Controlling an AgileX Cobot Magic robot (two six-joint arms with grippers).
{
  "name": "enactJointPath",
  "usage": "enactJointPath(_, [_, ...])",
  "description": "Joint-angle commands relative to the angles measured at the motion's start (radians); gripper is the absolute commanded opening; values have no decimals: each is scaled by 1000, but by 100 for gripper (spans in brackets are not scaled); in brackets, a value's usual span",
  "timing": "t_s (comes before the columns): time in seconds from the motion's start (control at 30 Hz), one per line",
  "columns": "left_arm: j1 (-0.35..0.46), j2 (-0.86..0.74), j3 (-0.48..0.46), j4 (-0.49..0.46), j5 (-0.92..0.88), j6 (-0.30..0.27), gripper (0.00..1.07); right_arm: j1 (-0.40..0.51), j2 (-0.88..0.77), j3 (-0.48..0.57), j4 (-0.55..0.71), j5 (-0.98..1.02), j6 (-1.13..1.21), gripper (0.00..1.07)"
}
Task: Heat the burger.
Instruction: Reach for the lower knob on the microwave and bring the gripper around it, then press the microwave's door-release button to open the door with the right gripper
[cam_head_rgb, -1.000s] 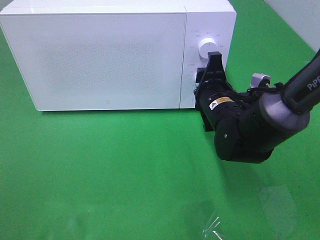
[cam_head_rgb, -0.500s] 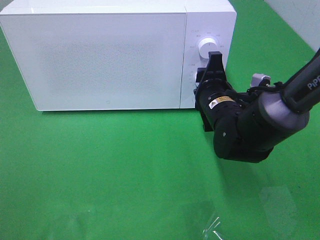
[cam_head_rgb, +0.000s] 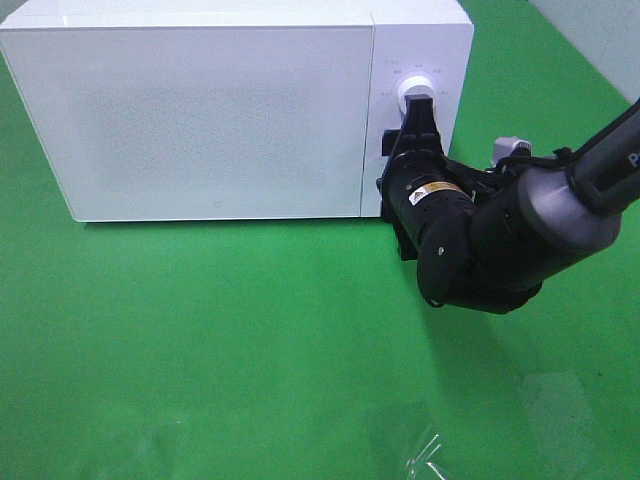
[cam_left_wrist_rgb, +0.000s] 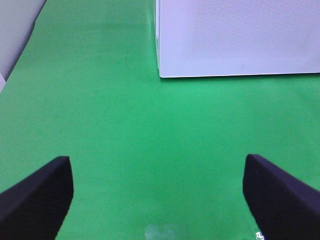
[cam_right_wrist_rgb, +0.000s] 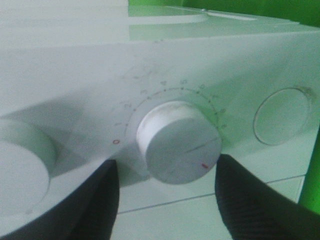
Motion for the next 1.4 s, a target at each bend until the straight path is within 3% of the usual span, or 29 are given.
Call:
enactJointPath(0.03, [4,-22,2,-6,-14,1,85,9,-17,-9,-25,-27,-19,63])
enactJointPath(0.37, [4,-22,2,-6,-14,1,85,91,-35,105,-30,-26,-19,65])
enactJointPath(0.7, [4,-22,2,-6,-14,1,85,106,-152,246,-154,42,-172,65])
enactJointPath(0.83, [4,-22,2,-6,-14,1,85,97,-272,279,-151,217,-503,65])
enactJointPath(0.93, [4,-22,2,-6,-14,1,85,97,-293,279,-151,256,-573,65])
enactJointPath(1.0, [4,-22,2,-6,-14,1,85,81,-361,279,-165,381,-821,65])
enactJointPath(1.07, [4,-22,2,-6,-14,1,85,63,-394,277,-186,462,-926,65])
enactJointPath(1.33, [4,-22,2,-6,-14,1,85,13,-483,277,-288,719,-1131,65])
enactJointPath(1.4, [4,-22,2,-6,-14,1,85,-35,-551,277,-350,937,-1195,65])
